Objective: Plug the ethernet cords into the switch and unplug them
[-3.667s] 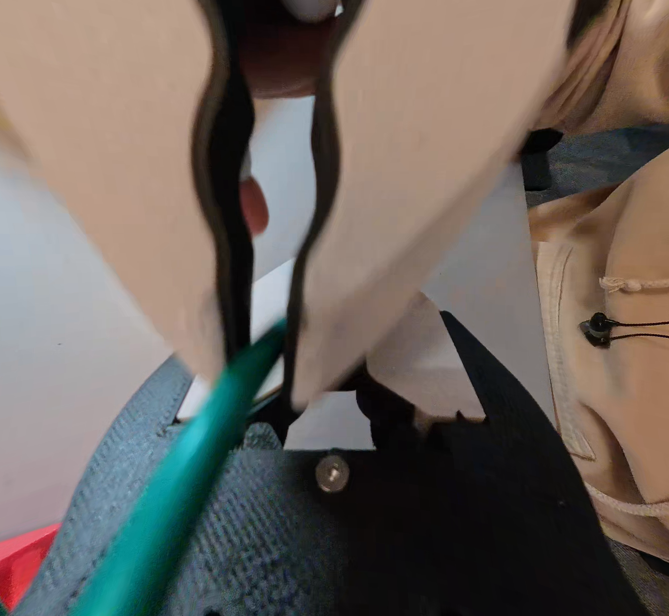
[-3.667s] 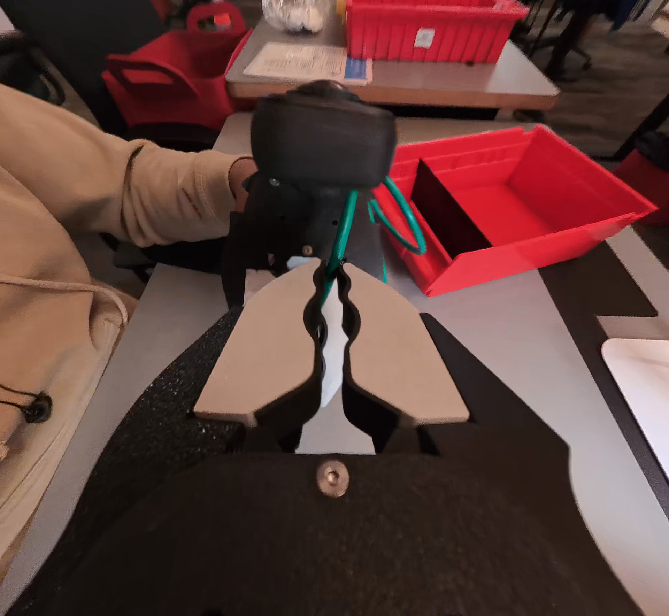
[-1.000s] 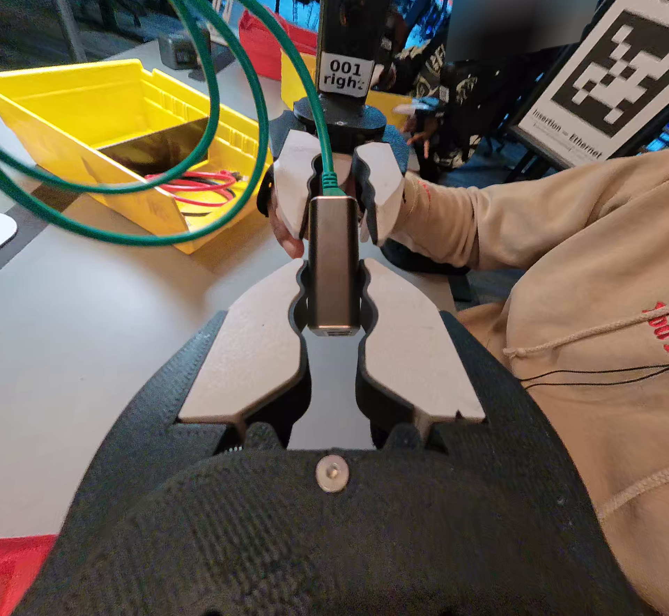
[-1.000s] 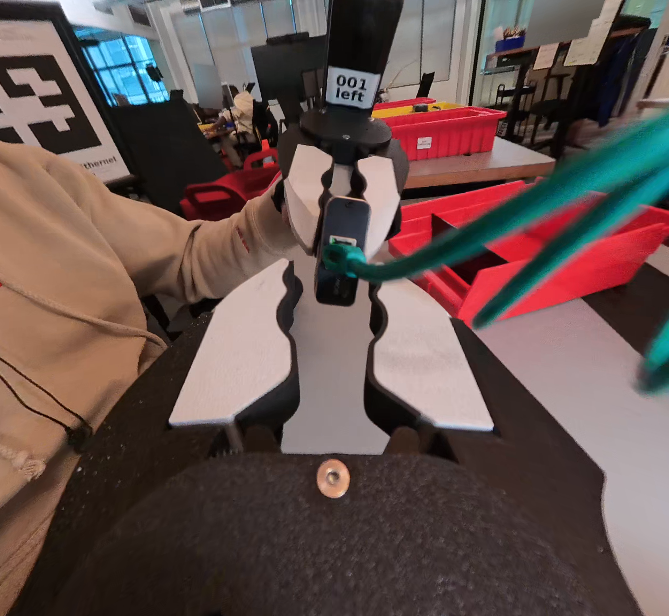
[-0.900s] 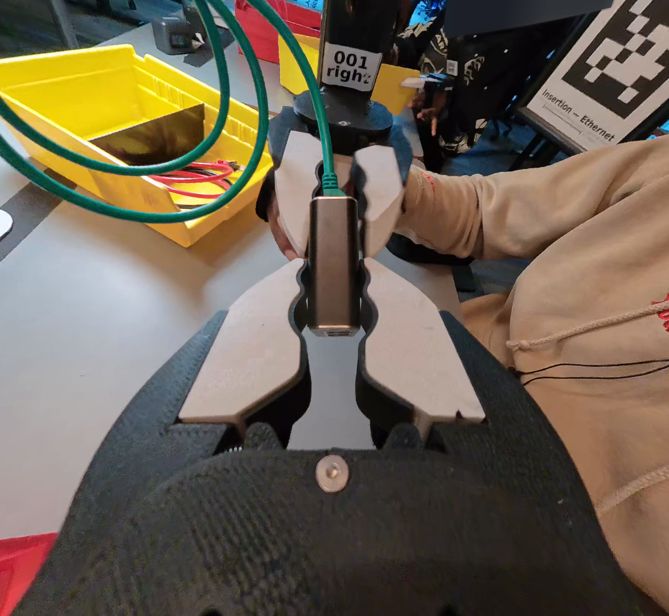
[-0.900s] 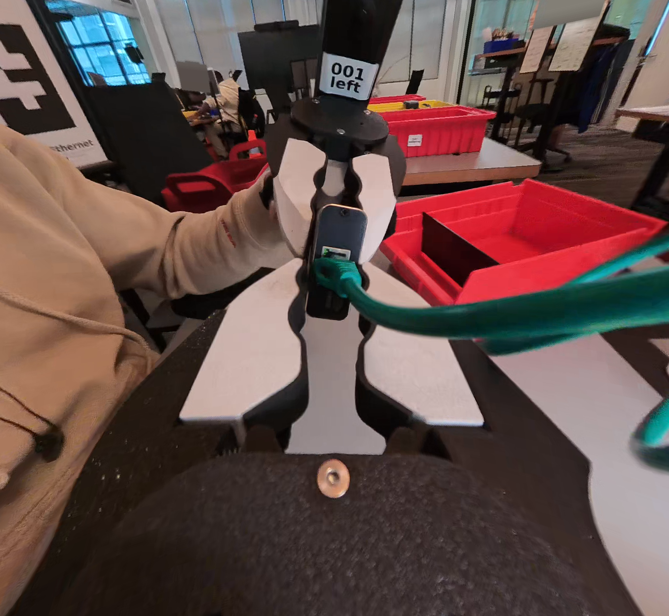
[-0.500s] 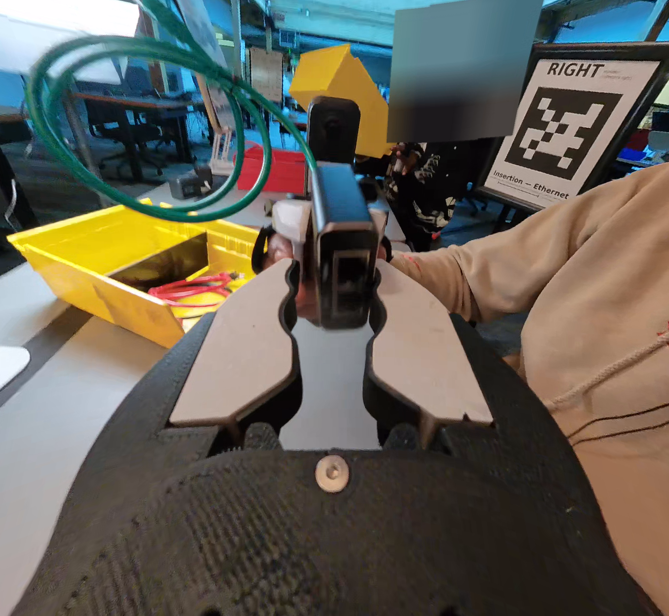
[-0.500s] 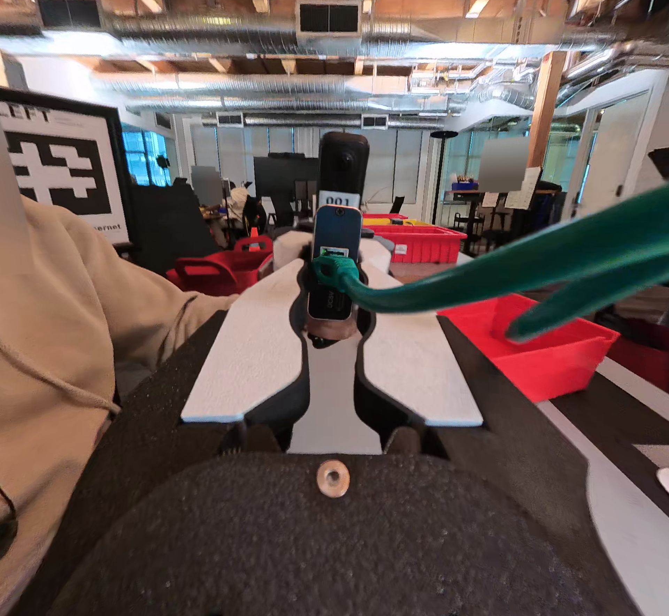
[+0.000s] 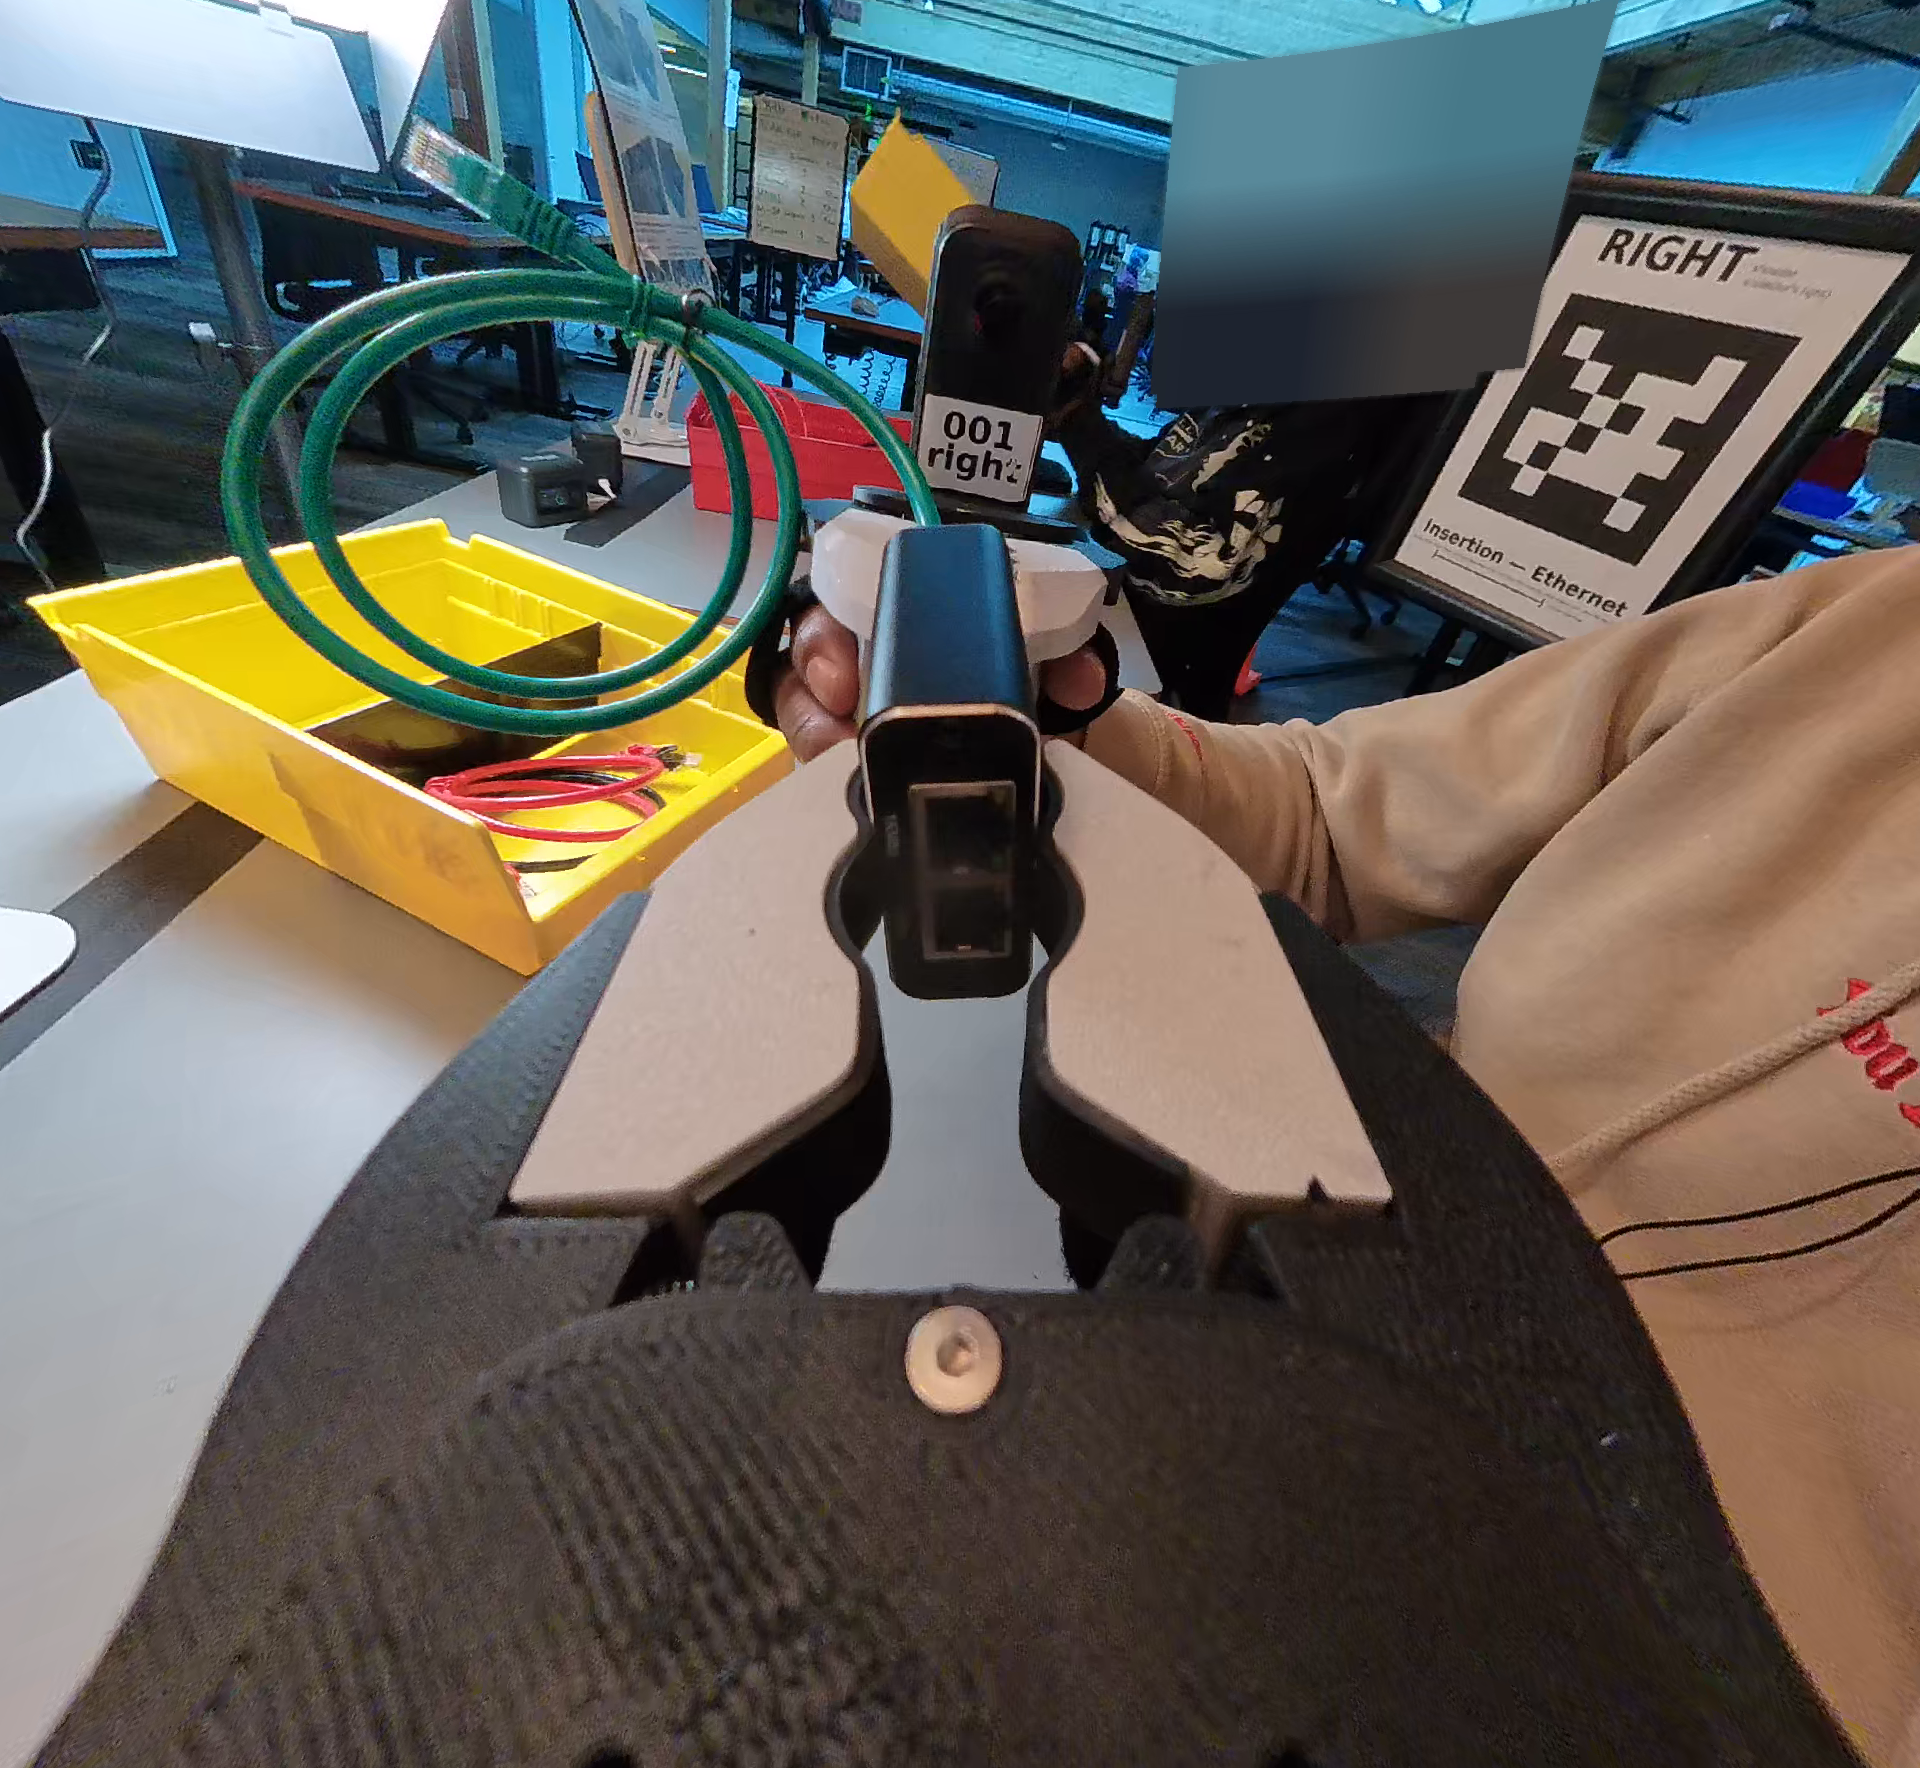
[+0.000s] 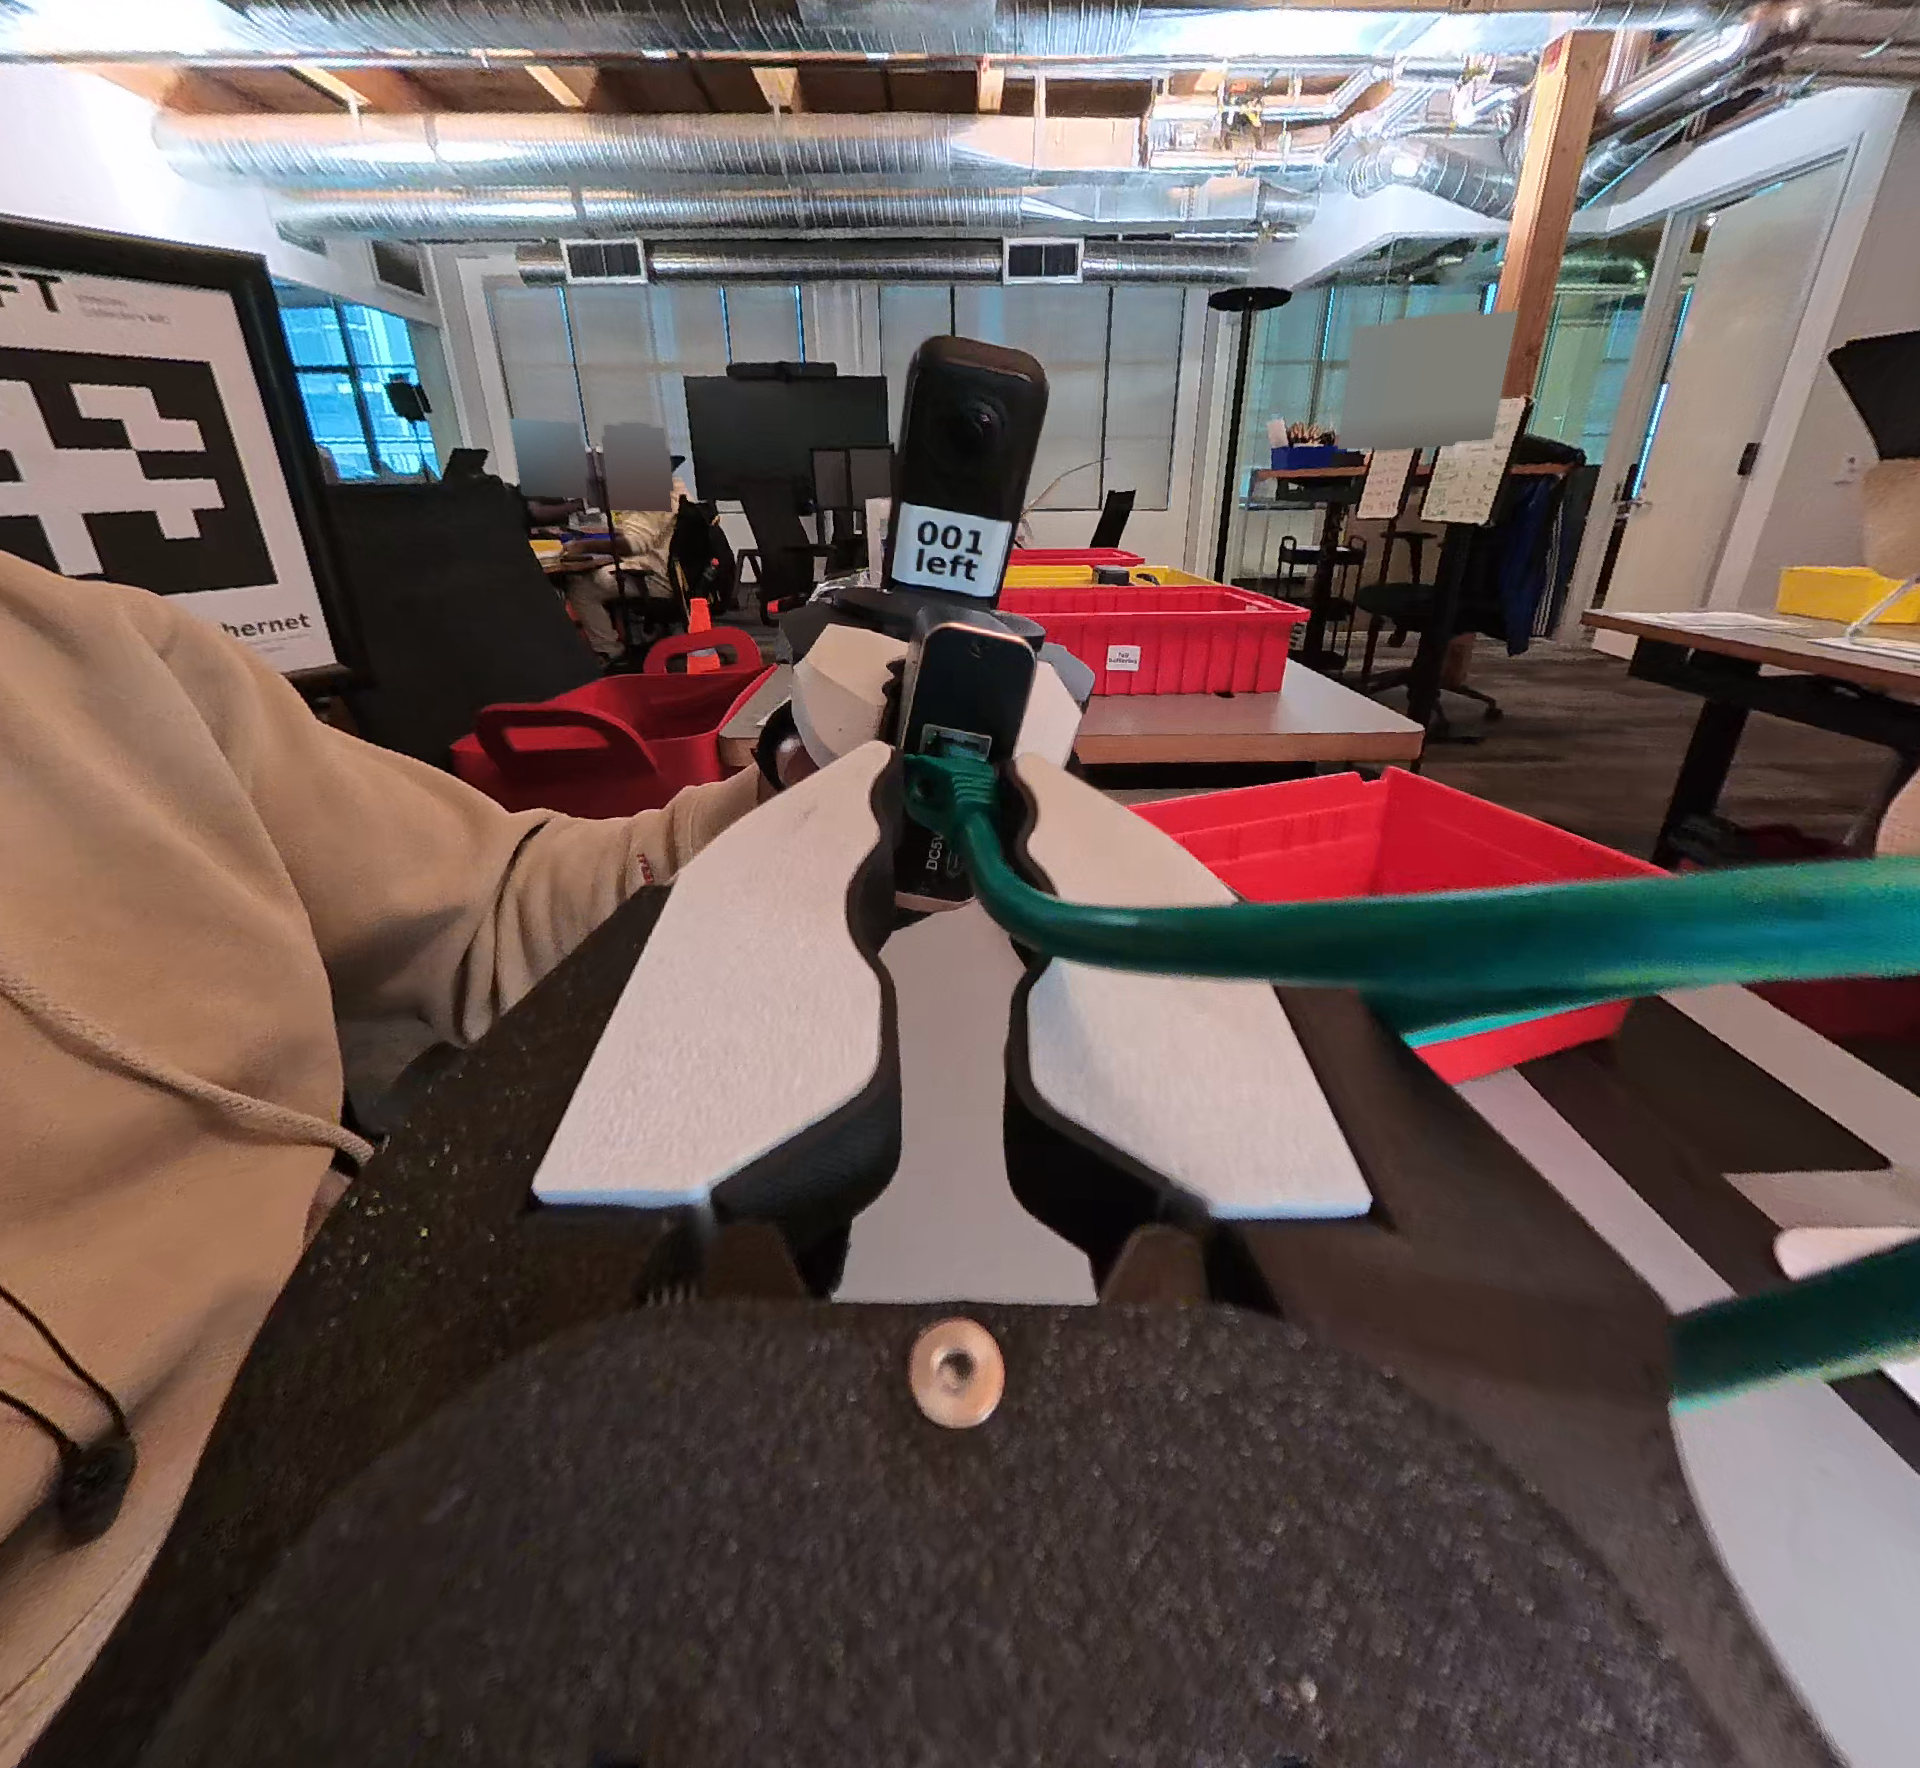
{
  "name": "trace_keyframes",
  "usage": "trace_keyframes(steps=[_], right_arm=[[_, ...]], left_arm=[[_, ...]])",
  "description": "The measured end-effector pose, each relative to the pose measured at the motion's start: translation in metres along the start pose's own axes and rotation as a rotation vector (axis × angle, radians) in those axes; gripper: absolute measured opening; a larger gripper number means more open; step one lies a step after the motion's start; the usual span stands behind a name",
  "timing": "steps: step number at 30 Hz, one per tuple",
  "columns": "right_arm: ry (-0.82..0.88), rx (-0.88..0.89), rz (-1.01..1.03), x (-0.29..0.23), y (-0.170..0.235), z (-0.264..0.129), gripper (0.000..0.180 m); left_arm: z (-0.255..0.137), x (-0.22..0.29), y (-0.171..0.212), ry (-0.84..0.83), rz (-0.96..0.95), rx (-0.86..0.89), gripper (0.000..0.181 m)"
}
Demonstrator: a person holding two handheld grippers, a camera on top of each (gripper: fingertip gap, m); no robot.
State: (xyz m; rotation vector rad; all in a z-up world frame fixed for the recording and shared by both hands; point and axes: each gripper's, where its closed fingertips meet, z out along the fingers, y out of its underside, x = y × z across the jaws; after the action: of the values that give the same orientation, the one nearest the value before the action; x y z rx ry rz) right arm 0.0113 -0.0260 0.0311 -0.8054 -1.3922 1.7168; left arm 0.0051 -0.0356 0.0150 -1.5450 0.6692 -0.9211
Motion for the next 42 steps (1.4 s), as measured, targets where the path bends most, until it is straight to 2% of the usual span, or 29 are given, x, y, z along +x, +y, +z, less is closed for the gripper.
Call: trace_keyframes(steps=[8, 15, 21, 25, 31, 38, 41, 42], right_arm=[[-0.010, -0.029, -0.040, -0.009, 0.004, 0.008, 0.014], [0.009, -0.095, -0.080, -0.008, 0.005, 0.006, 0.015], [-0.062, -0.122, -0.007, -0.013, 0.007, 0.002, 0.014], [0.000, -0.144, -0.053, -0.007, 0.008, 0.003, 0.013], [0.149, -0.130, -0.146, 0.001, 0.001, 0.007, 0.015], [0.192, -0.105, -0.252, -0.006, -0.011, 0.009, 0.015], [0.195, -0.113, -0.279, -0.005, -0.012, 0.008, 0.015], [0.283, -0.087, -0.289, 0.007, -0.021, -0.002, 0.012]], left_arm=[[0.001, 0.006, -0.004, 0.004, 0.077, 0.035, 0.027], [0.002, 0.006, -0.003, -0.029, 0.082, -0.003, 0.026], [0.006, 0.010, -0.001, -0.011, 0.067, -0.016, 0.027], [0.005, 0.006, -0.001, -0.035, 0.052, -0.010, 0.027], [0.003, 0.000, -0.009, -0.166, 0.144, 0.015, 0.027], [0.002, 0.009, -0.020, -0.205, 0.312, 0.088, 0.026], [0.000, 0.010, -0.024, -0.262, 0.415, 0.069, 0.026], [-0.006, 0.008, -0.031, -0.286, 0.418, 0.101, 0.027]])
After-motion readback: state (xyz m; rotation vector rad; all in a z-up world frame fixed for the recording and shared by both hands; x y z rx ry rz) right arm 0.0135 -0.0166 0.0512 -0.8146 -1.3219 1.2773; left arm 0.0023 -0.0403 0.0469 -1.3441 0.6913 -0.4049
